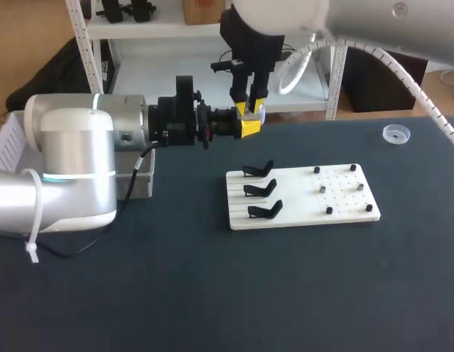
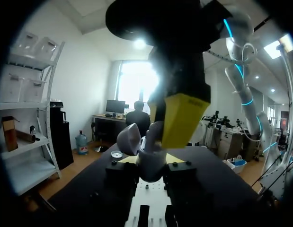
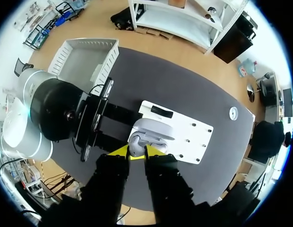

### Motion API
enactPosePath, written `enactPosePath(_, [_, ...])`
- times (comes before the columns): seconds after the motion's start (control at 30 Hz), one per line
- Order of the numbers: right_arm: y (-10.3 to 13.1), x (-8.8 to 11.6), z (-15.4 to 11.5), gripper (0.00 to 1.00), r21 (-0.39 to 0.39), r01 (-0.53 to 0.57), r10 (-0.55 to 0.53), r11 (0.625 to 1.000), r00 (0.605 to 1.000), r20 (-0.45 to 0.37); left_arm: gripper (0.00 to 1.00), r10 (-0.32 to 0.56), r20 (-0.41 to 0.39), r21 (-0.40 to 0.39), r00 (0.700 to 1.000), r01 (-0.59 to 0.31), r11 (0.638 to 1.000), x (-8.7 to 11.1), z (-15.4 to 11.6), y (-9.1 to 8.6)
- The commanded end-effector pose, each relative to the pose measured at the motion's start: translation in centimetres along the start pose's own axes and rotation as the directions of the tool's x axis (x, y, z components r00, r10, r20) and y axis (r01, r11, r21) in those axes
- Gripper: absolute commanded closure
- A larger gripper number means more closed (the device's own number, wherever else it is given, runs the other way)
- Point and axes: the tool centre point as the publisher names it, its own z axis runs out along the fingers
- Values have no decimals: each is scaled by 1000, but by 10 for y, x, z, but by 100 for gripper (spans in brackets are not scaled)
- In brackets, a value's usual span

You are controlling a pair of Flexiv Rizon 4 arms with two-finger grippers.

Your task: Pick up each earbud case from the left stands, insert the matching earbuds, close the lid, and place the case in the box.

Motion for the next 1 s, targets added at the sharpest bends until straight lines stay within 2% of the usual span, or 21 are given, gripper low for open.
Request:
enactPosePath(0.03, [2, 2, 1, 100, 2, -2, 2, 1000, 1000, 10, 100, 1, 3, -5, 1000, -1, 1000, -1, 0, -2])
enactPosePath(0.07, [2, 2, 1, 100, 2, -2, 2, 1000, 1000, 11, 100, 1, 3, -5, 1000, -1, 1000, -1, 0, -2])
enactPosePath(0.17, [3, 2, 0, 85, 2, 0, 0, 1000, 1000, 14, 100, 1, 3, -5, 1000, -1, 1000, -1, 0, -2])
enactPosePath(0.5, [3, 4, -1, 70, 3, 2, -2, 1000, 1000, 18, 100, 1, 3, -5, 1000, -1, 1000, -1, 0, -2])
enactPosePath(1.0, [4, 3, -4, 70, 13, 18, -19, 1000, 999, 28, 100, 1, 3, -5, 1000, -1, 1000, -1, 0, -2])
